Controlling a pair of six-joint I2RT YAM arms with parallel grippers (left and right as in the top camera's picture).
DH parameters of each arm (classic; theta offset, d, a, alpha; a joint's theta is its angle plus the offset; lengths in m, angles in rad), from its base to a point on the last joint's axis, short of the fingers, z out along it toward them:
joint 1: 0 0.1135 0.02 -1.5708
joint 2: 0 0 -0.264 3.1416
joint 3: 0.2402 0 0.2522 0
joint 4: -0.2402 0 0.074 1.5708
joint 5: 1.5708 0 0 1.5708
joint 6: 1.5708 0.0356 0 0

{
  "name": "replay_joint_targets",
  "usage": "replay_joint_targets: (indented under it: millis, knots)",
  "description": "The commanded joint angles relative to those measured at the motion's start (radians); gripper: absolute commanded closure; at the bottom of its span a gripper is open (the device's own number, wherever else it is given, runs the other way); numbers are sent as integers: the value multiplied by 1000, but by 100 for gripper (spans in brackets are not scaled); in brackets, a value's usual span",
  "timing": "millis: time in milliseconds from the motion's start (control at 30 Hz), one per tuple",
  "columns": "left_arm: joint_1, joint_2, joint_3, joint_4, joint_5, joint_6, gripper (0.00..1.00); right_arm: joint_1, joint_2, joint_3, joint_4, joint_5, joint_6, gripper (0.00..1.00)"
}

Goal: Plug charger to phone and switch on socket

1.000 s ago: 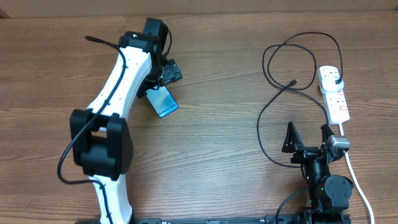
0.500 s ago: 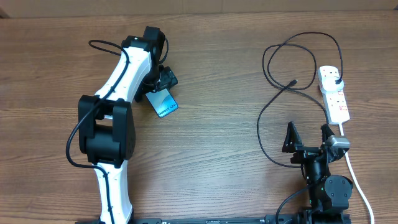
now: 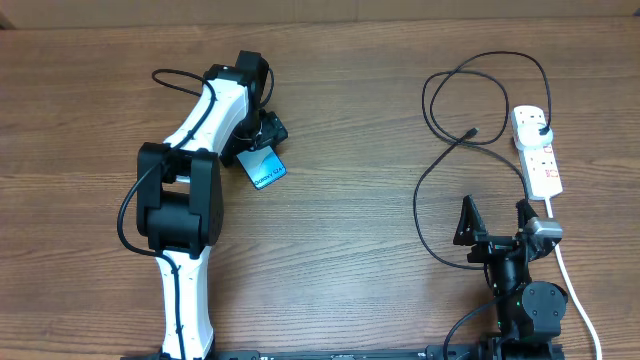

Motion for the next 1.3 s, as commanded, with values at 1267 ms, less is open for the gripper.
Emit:
replay_joint_targets:
  millis: [1267]
  knots:
    - [-33,47,6,-32,106,371,0,4,0,-10,6,7,-5,0]
